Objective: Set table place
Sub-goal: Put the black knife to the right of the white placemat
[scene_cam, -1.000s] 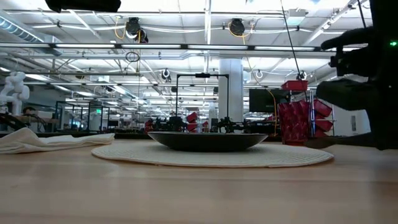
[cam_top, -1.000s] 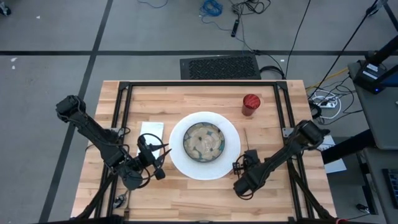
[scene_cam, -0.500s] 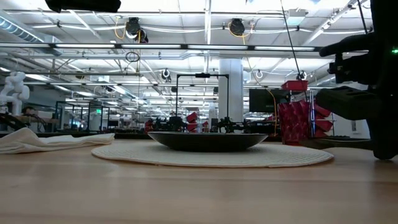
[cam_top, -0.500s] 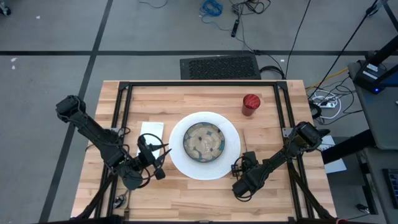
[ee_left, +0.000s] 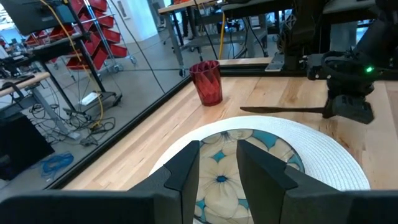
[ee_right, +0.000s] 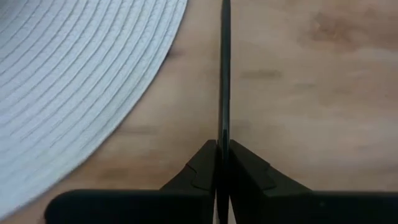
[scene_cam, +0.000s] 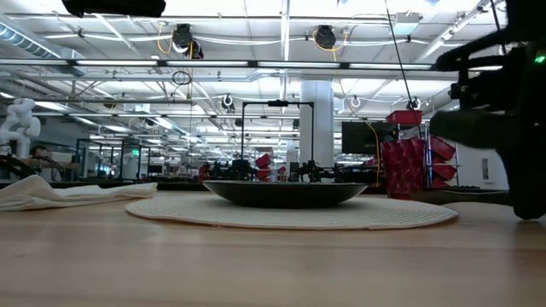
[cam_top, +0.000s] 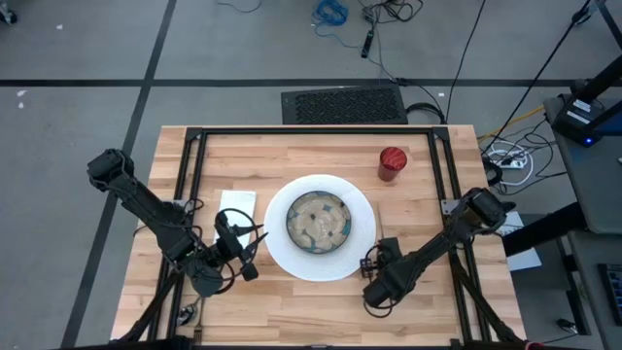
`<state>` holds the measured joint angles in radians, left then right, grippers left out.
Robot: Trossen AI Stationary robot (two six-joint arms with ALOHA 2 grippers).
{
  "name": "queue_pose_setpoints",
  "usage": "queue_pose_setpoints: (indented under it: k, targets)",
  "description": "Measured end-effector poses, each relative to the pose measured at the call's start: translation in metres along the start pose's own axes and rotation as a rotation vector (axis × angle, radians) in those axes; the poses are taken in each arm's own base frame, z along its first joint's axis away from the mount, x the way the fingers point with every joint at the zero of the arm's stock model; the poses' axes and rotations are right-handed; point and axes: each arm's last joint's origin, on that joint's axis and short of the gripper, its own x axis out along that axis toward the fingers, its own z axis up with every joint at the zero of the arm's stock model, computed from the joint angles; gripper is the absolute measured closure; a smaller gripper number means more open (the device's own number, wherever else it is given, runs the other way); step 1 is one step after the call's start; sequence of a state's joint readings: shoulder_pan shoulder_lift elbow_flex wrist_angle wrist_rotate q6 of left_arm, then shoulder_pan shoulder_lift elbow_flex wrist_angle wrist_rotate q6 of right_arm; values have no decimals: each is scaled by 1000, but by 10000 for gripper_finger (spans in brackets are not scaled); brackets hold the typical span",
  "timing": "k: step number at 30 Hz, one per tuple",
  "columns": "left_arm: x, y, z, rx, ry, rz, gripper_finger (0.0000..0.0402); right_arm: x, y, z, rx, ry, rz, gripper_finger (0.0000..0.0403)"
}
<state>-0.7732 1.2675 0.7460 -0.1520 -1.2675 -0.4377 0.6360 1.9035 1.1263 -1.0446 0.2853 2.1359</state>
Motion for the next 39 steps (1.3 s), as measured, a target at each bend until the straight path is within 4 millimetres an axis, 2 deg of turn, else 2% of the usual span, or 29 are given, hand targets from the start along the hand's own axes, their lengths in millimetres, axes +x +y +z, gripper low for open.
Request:
queue_pose_setpoints:
  k: [4,7,14,17,22,30,39]
  targets:
    - [0,0,0,0,0,0,307,-11,-8,2,16,-18,54,389]
    - [0,0,0,0,0,0,307,-12,-19,3,22,-32,111,397]
    - [0,0,0,1,3,-6,307,6,-39,10,80,-46,328,395]
    - [0,0,0,0,3,-7,307,17,-47,16,97,-41,340,395]
    - [0,0,0,2,4,-6,307,21,-57,23,92,-50,317,396]
    - [0,-1,-2,-10,21,-31,307,18,-56,25,110,-30,329,391]
    - [0,-1,-2,-10,21,-31,307,18,-55,24,105,-26,339,338]
